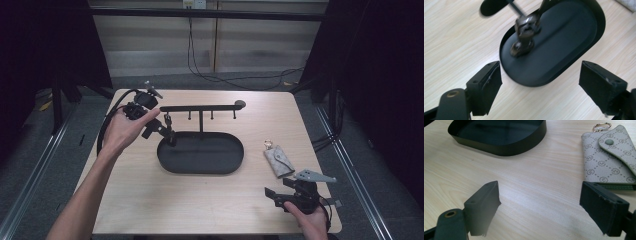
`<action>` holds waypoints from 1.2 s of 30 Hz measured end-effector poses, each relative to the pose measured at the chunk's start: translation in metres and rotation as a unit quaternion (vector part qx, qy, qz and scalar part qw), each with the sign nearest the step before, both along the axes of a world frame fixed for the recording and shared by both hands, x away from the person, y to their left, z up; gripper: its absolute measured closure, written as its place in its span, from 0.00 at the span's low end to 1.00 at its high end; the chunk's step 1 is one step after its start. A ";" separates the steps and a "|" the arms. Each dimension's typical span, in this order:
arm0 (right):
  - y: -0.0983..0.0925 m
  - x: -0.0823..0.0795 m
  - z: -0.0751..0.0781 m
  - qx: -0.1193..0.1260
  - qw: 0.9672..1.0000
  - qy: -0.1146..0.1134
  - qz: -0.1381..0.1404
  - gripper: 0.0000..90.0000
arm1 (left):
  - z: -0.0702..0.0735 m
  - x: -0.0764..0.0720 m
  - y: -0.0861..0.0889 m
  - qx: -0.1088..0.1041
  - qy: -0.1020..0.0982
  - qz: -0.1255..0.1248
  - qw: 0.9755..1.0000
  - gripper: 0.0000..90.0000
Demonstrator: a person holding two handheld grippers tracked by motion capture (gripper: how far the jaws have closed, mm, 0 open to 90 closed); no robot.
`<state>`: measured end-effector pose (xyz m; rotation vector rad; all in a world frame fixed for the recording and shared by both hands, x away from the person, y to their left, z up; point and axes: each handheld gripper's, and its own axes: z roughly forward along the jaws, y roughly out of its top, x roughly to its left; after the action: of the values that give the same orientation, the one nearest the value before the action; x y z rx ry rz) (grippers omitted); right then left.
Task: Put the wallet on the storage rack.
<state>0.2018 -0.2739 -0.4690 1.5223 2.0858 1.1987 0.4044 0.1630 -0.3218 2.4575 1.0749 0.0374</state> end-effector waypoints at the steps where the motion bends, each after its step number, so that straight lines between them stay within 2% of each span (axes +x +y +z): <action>1: 0.000 0.000 0.000 0.000 1.000 0.000 -0.002 0.18 | -0.001 -0.002 0.004 -0.001 -0.003 0.002 1.000 0.20; 5: 0.000 0.001 0.000 0.004 1.000 0.003 -0.008 0.17 | -0.001 -0.007 0.014 -0.007 -0.013 0.003 1.000 0.22; 6: 0.000 0.003 -0.001 0.002 1.000 0.006 -0.007 0.18 | -0.001 -0.012 0.021 -0.019 -0.026 0.000 0.999 0.22; 8: 0.000 0.004 -0.001 0.002 1.000 0.007 -0.009 0.18 | -0.003 -0.016 0.024 -0.021 -0.029 -0.003 0.999 0.22; 9: 0.001 0.004 -0.001 0.002 1.000 0.006 -0.010 0.18 | -0.004 -0.018 0.026 -0.027 -0.035 -0.001 0.999 0.22; 10: 0.000 0.004 -0.001 0.001 1.000 0.005 -0.010 0.18 | -0.007 -0.021 0.028 -0.024 -0.043 -0.001 0.999 0.22; 11: 0.000 0.003 -0.001 0.002 1.000 0.004 -0.013 0.17 | -0.009 -0.024 0.029 -0.022 -0.045 -0.001 0.999 0.22; 14: 0.000 0.003 -0.001 0.001 1.000 0.002 -0.015 0.18 | -0.020 -0.032 0.037 -0.035 -0.042 -0.003 0.998 0.22; 16: 0.000 0.003 0.000 -0.001 1.000 0.002 -0.013 0.18 | -0.022 -0.034 0.038 -0.034 -0.048 -0.002 0.998 0.23; 18: 0.000 0.001 0.000 -0.001 1.000 0.001 -0.014 0.18 | -0.028 -0.042 0.046 -0.054 -0.052 0.005 0.997 0.23; 22: -0.001 0.001 0.000 0.000 1.000 0.000 -0.016 0.18 | -0.038 -0.051 0.052 -0.058 -0.060 0.005 0.997 0.23; 24: -0.001 0.001 0.000 0.000 1.000 0.000 -0.014 0.18 | -0.043 -0.055 0.056 -0.063 -0.072 0.008 0.995 0.23; 28: 0.000 0.001 0.000 -0.002 1.000 0.000 -0.016 0.18 | -0.055 -0.062 0.066 -0.095 -0.071 0.018 0.993 0.23; 29: 0.000 0.001 0.000 -0.002 1.000 0.000 -0.016 0.18 | -0.055 -0.062 0.066 -0.095 -0.071 0.018 0.993 0.23; 30: 0.000 0.001 0.000 -0.002 1.000 0.000 -0.016 0.18 | -0.059 -0.066 0.068 -0.088 -0.084 0.031 0.992 0.23; 31: 0.000 0.001 0.000 -0.003 1.000 0.000 -0.017 0.18 | -0.062 -0.068 0.068 -0.092 -0.088 0.035 0.991 0.23; 34: 0.000 0.001 0.000 -0.004 1.000 -0.001 -0.019 0.18 | -0.065 -0.072 0.070 -0.101 -0.087 0.030 0.991 0.23; 35: 0.000 0.001 0.000 -0.004 1.000 -0.002 -0.020 0.18 | -0.067 -0.078 0.071 -0.107 -0.091 0.036 0.989 0.23; 36: 0.000 0.001 0.000 -0.004 1.000 -0.002 -0.020 0.18 | -0.067 -0.078 0.071 -0.107 -0.091 0.036 0.989 0.23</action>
<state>0.2029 -0.2742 -0.4687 1.5490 2.0459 1.1780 0.3266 0.2335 -0.3892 2.1779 1.0302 0.1576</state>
